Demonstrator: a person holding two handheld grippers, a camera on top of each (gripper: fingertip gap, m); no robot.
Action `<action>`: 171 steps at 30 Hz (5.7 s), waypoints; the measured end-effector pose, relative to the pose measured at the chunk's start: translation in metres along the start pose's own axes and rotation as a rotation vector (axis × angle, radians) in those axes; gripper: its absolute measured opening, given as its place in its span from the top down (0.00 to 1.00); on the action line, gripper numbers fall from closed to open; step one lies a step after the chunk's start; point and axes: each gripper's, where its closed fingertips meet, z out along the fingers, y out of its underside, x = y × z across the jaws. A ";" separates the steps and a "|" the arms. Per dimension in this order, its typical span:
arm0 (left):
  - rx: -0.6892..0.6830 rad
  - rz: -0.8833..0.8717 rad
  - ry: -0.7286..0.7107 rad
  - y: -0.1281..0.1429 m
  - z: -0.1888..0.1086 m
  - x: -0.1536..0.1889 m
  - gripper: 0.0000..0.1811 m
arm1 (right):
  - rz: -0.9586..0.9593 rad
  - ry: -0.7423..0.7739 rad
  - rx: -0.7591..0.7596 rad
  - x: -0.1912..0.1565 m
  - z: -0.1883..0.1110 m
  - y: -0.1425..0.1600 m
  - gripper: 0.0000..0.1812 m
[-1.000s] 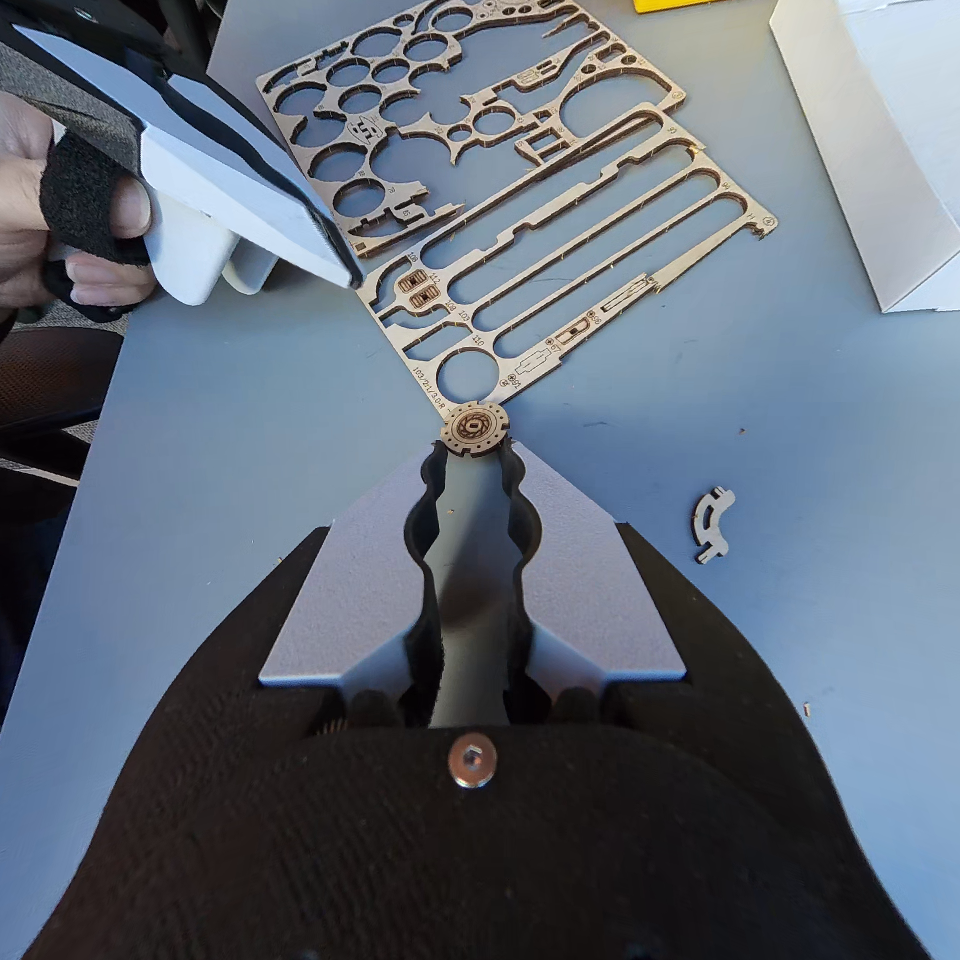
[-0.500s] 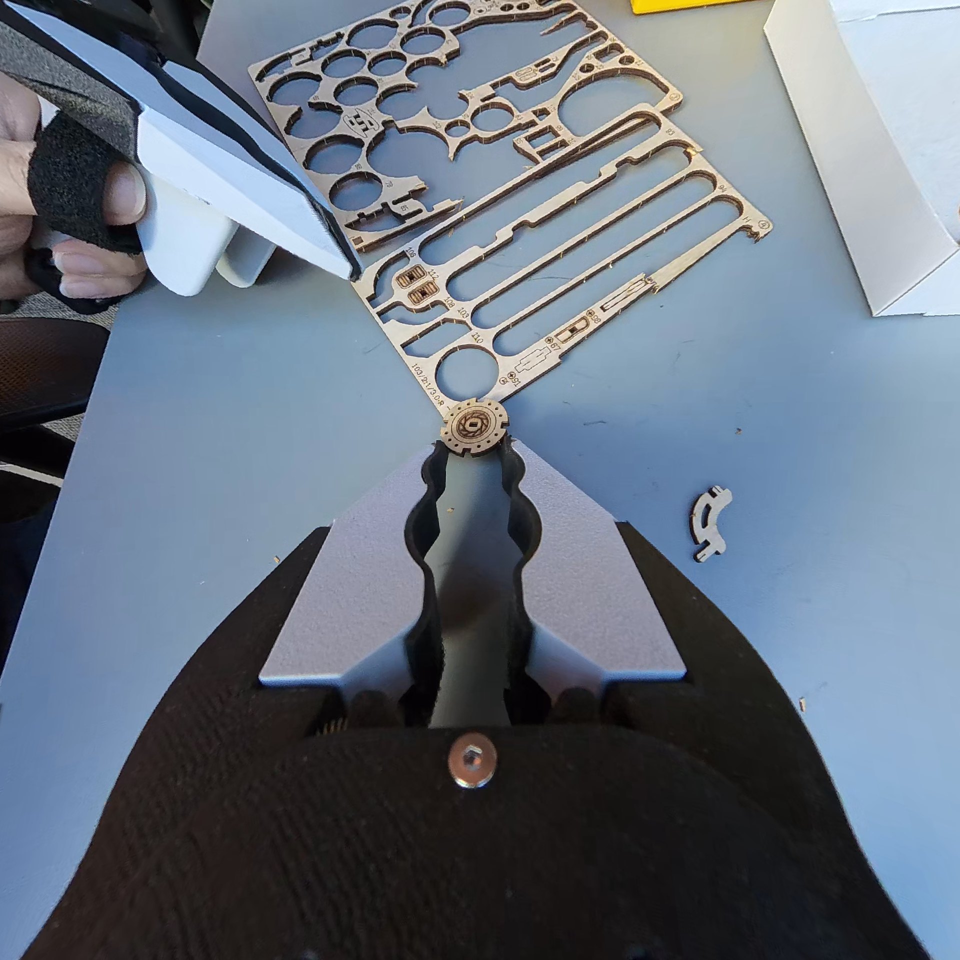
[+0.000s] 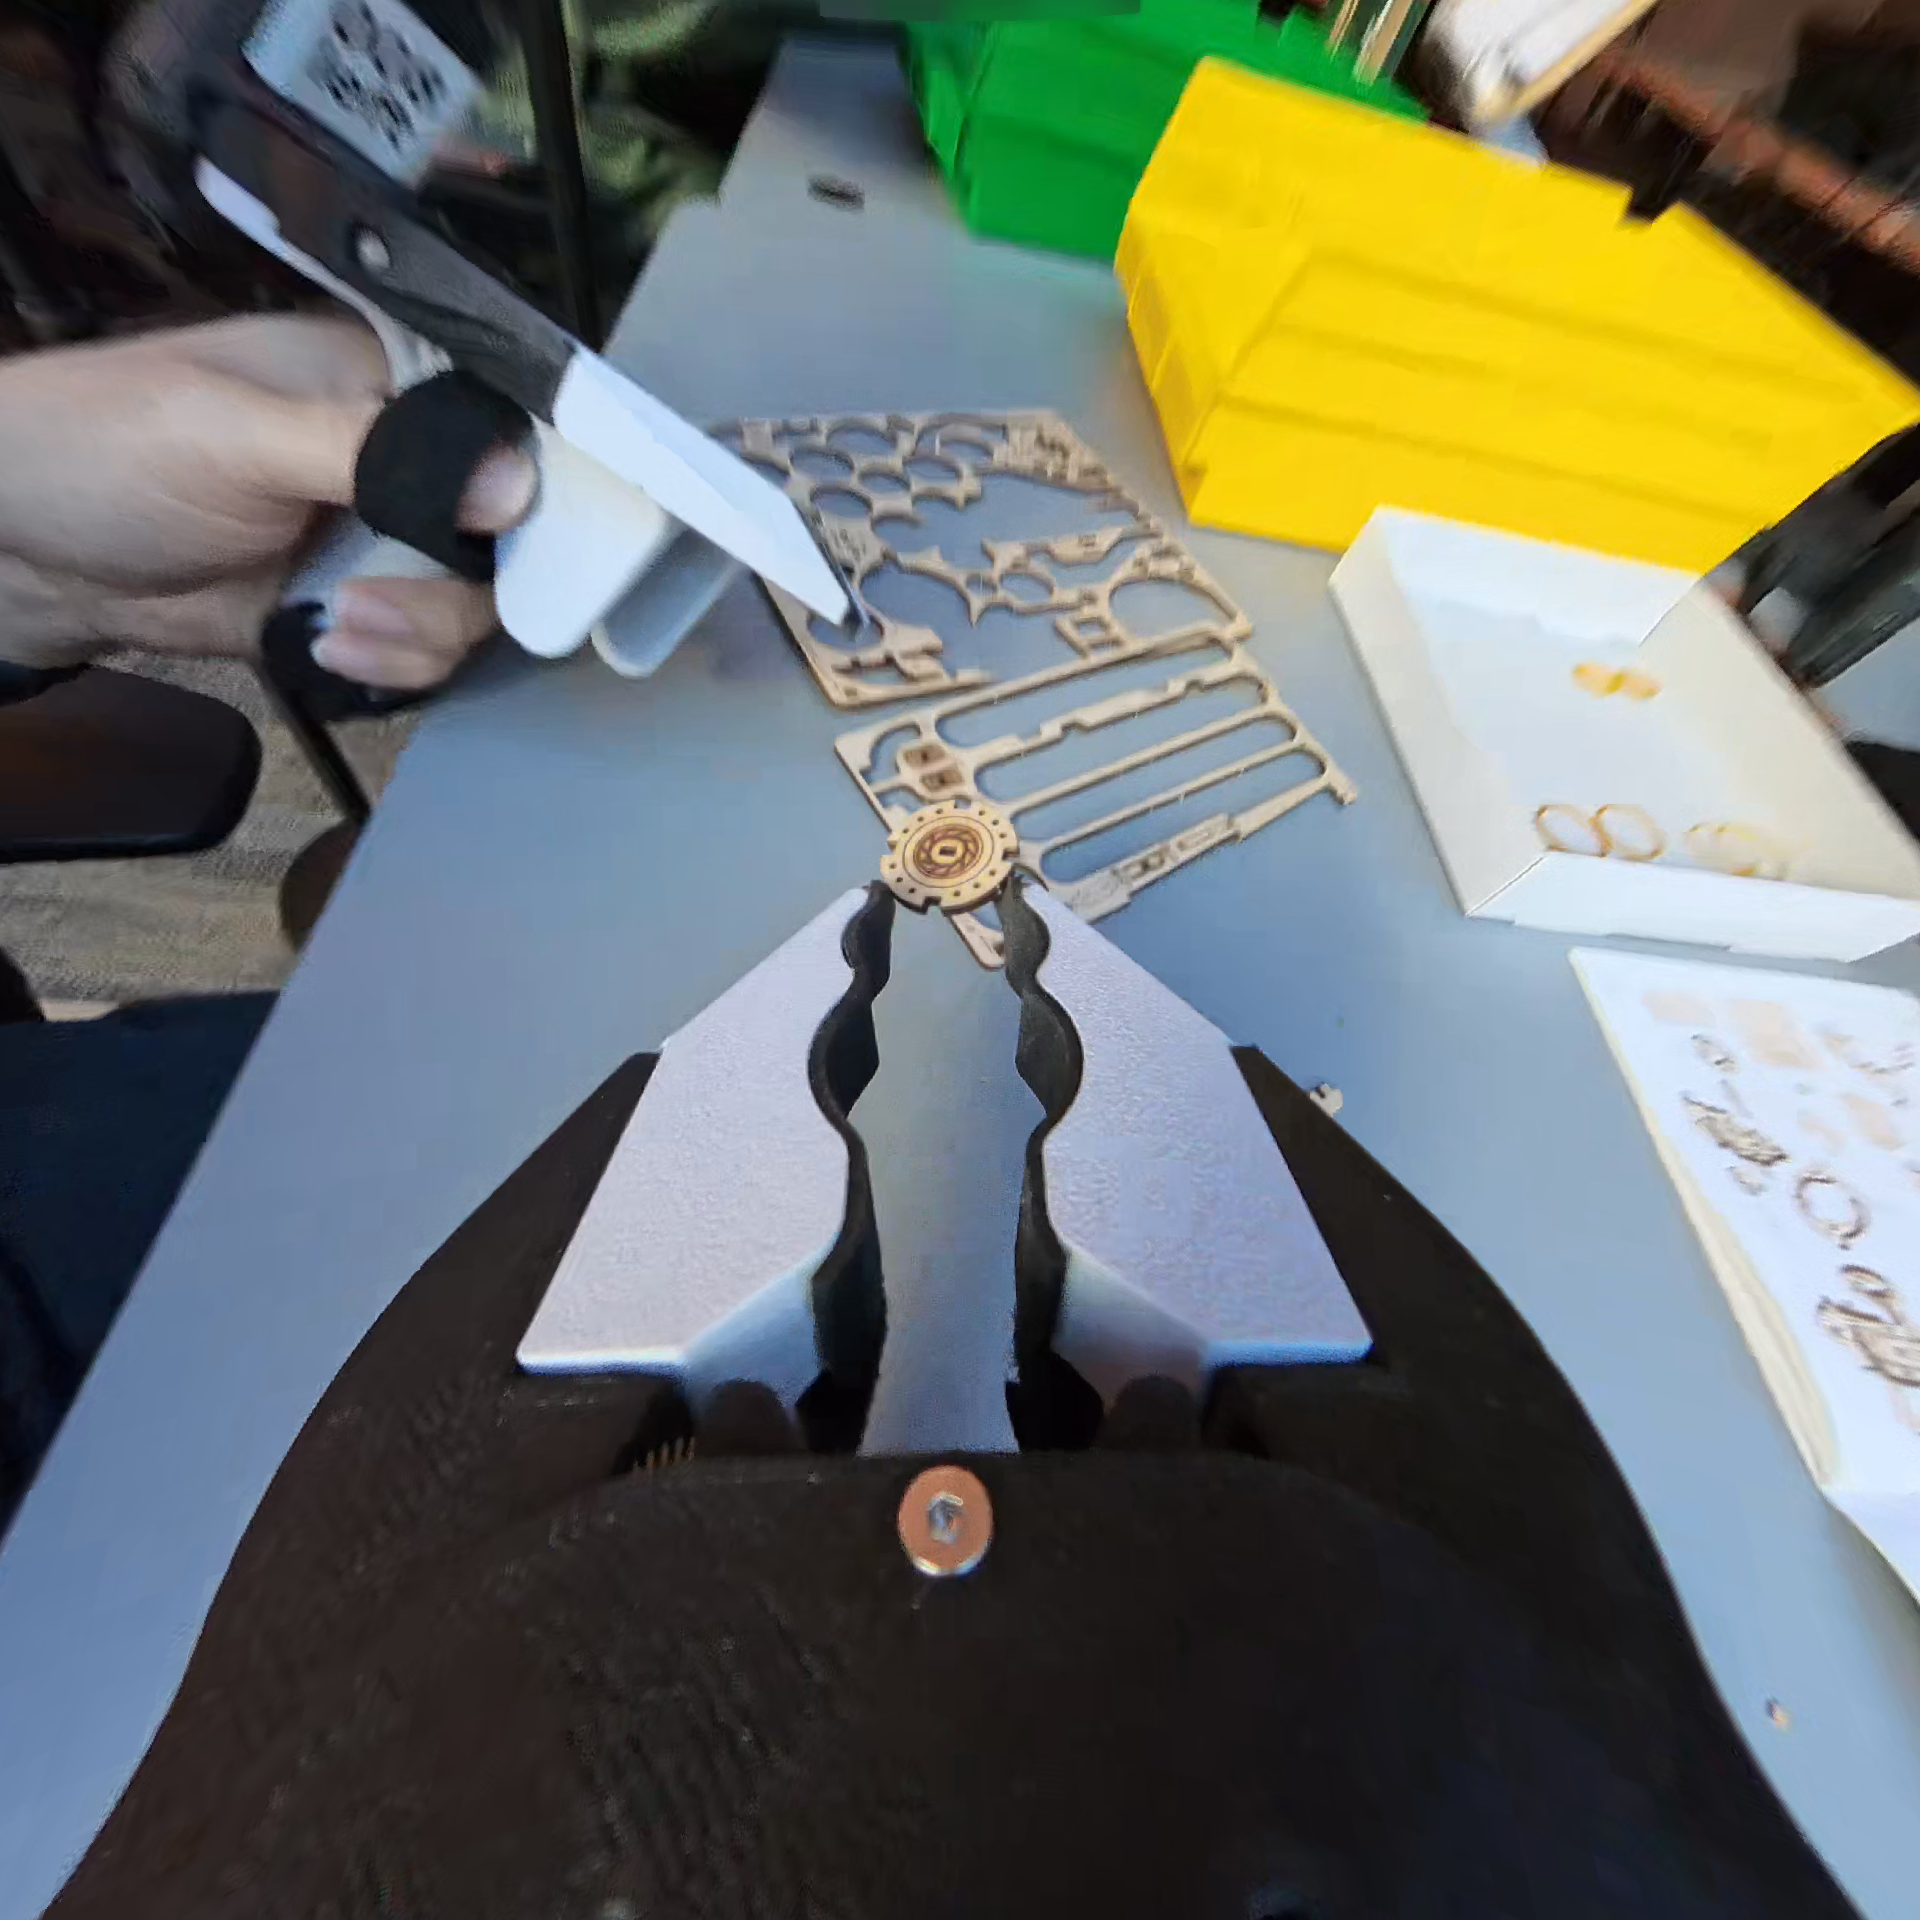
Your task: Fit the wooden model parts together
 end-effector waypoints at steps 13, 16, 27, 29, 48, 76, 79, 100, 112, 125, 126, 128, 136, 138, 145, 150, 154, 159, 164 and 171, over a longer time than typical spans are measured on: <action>-0.234 -0.249 0.360 0.069 0.056 0.098 0.91 | 0.016 0.164 0.107 -0.038 -0.084 0.020 0.89; -0.208 -0.278 0.377 0.065 0.057 0.102 0.91 | 0.053 0.168 0.126 -0.036 -0.092 0.021 0.89; -0.292 -0.183 0.350 0.085 0.058 0.111 1.00 | 0.004 0.145 0.040 -0.047 -0.082 0.033 0.90; -0.302 -0.194 0.349 0.085 0.055 0.109 1.00 | 0.023 0.125 0.046 -0.049 -0.080 0.032 0.90; -0.231 -0.197 0.456 0.082 0.030 0.114 0.99 | 0.761 -0.390 0.225 -0.071 -0.073 0.011 0.98; -0.258 -0.158 0.422 0.089 0.029 0.104 1.00 | 0.913 -0.460 0.201 -0.068 -0.066 0.017 0.99; -0.258 -0.146 0.405 0.091 0.030 0.101 1.00 | 0.921 -0.456 0.176 -0.069 -0.064 0.020 1.00; -0.356 -0.001 0.497 0.080 0.030 0.120 0.99 | 0.803 -0.484 0.236 -0.072 -0.077 0.007 1.00; -0.408 0.029 0.629 0.074 0.052 0.123 0.99 | 0.676 -0.260 0.301 -0.050 -0.087 0.012 1.00; -0.378 -0.012 0.655 0.070 0.054 0.123 1.00 | 0.714 -0.266 0.291 -0.050 -0.086 0.015 1.00; -0.368 -0.016 0.668 0.068 0.053 0.124 1.00 | 0.732 -0.257 0.288 -0.048 -0.086 0.018 1.00; -0.344 -0.031 0.667 0.065 0.051 0.122 1.00 | 0.758 -0.268 0.309 -0.046 -0.088 0.016 1.00; -0.337 -0.016 0.609 0.066 0.054 0.117 0.98 | 0.769 -0.295 0.344 -0.048 -0.090 0.011 1.00; -0.361 0.022 0.595 0.070 0.056 0.119 0.97 | 0.776 -0.320 0.338 -0.050 -0.088 0.011 1.00; -0.348 0.165 0.559 0.072 0.055 0.122 1.00 | 0.765 -0.333 0.368 -0.050 -0.091 0.006 1.00; -0.331 0.147 0.569 0.069 0.051 0.123 0.93 | 0.805 -0.333 0.403 -0.046 -0.095 0.006 1.00; -0.356 0.150 0.577 0.074 0.048 0.125 0.95 | 0.826 -0.360 0.398 -0.048 -0.092 0.006 1.00; -0.377 0.201 0.557 0.080 0.049 0.126 0.99 | 0.818 -0.363 0.382 -0.050 -0.090 0.007 1.00; -0.387 0.162 0.574 0.079 0.048 0.125 0.99 | 0.821 -0.369 0.380 -0.050 -0.089 0.007 1.00; -0.390 0.136 0.578 0.077 0.049 0.123 0.99 | 0.836 -0.369 0.381 -0.048 -0.089 0.008 1.00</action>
